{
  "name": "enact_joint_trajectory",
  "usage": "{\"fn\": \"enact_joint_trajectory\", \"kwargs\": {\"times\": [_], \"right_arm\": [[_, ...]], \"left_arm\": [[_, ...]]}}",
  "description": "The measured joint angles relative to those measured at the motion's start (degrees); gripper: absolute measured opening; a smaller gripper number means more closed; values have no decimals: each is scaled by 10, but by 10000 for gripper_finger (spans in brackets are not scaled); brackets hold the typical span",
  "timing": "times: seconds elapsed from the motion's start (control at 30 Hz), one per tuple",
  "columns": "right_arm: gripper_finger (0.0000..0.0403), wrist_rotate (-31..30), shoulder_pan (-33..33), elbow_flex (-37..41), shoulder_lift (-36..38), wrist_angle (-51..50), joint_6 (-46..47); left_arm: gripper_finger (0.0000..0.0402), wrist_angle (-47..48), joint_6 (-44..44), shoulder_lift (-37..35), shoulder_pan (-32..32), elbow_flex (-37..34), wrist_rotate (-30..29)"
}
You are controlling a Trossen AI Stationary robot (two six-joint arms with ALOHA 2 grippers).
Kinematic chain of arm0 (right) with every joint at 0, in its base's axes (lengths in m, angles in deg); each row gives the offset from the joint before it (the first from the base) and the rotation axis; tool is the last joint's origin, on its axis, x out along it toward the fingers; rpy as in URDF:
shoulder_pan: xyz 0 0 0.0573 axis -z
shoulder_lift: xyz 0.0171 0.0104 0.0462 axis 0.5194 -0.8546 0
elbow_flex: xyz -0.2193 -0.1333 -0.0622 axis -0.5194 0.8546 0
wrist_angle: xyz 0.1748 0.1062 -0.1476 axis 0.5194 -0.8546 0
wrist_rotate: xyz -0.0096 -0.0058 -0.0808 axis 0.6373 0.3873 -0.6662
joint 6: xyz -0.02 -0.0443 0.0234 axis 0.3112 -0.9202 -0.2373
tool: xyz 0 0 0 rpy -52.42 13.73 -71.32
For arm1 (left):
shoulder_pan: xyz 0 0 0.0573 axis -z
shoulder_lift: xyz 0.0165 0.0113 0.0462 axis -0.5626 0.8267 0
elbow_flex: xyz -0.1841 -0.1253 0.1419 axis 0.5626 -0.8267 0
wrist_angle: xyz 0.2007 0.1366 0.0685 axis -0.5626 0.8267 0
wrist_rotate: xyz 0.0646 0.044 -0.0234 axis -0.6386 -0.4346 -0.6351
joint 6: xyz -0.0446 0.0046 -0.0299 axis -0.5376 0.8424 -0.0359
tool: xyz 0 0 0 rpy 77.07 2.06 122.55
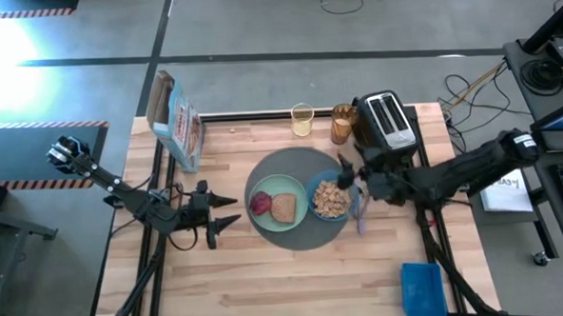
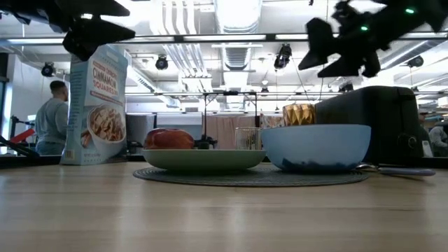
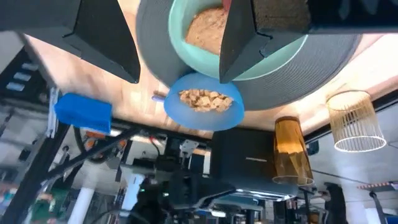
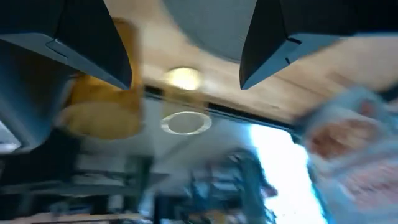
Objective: Arrange a breakfast setting
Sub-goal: Put the brown cup of milk on the gray table mat to the top right of the green plate
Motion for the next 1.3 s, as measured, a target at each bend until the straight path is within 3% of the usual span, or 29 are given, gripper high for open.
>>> {"fn": "enact_joint_trajectory", "kwargs": {"times": [0.07, 0.23, 0.37, 0.63, 0.87, 1.07, 1.3], "right_arm": [[286, 26, 37, -56, 1, -132, 34], [288, 161, 137, -196, -29, -444, 242], [286, 178, 169, -259, -64, -585, 303], [286, 198, 201, -337, -136, -602, 272], [288, 196, 225, -419, -211, -686, 262], [288, 306, 255, -488, -260, -728, 160], [273, 352, 271, -553, -276, -746, 80]], "left_arm": [[205, -20, -4, 0, 0, 0, 0], [205, -35, -5, 0, 0, 0, -1], [205, -34, -5, 0, 0, 0, -1], [205, -33, -5, 0, 0, 0, -1], [205, -32, -5, 0, 0, 0, -1], [205, -31, -5, 0, 0, 0, -1], [205, -23, -5, 0, 0, 0, -1]]}}
